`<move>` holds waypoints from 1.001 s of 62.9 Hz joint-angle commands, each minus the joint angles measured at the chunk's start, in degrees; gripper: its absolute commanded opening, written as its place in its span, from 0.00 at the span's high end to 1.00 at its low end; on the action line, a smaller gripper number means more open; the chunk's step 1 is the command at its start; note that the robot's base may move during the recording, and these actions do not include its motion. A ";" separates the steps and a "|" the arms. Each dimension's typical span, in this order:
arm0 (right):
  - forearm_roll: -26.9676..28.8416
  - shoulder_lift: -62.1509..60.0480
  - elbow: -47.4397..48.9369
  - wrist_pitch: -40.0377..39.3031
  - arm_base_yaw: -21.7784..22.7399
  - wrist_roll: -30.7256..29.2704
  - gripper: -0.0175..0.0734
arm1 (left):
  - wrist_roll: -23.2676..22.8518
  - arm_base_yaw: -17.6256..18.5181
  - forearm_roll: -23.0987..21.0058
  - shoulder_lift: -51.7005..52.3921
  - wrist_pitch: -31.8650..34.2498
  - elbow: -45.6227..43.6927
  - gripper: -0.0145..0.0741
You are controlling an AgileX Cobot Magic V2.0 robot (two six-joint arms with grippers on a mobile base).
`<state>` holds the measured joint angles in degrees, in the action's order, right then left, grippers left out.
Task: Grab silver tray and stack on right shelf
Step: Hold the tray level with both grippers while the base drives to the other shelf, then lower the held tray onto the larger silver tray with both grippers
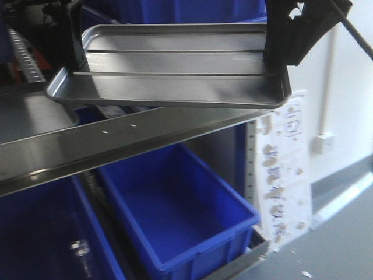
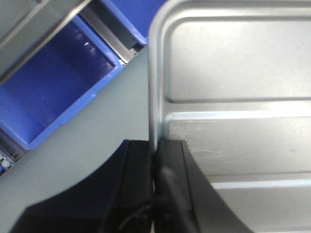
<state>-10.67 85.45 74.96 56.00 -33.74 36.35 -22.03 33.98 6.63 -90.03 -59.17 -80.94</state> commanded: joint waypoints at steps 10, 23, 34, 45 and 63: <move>1.93 -2.14 2.43 -6.13 -0.56 -1.59 0.75 | 0.66 1.16 -3.11 2.01 4.11 -2.13 0.94; 1.93 -2.14 2.43 -6.13 -0.56 -1.59 0.75 | 0.66 1.16 -3.11 2.01 4.11 -2.13 0.94; 1.93 -2.14 2.43 -6.13 -0.56 -1.59 0.75 | 0.66 1.16 -3.11 2.01 4.11 -2.13 0.94; 1.93 -2.14 2.43 -6.13 -0.56 -1.59 0.75 | 0.66 1.16 -3.11 2.01 4.11 -2.13 0.94; 1.93 -2.14 2.43 -6.13 -0.56 -1.59 0.75 | 0.66 1.16 -3.11 2.01 4.11 -2.13 0.94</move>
<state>-10.67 85.45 74.96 55.90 -33.74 36.35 -22.03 33.98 6.72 -90.03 -59.17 -80.94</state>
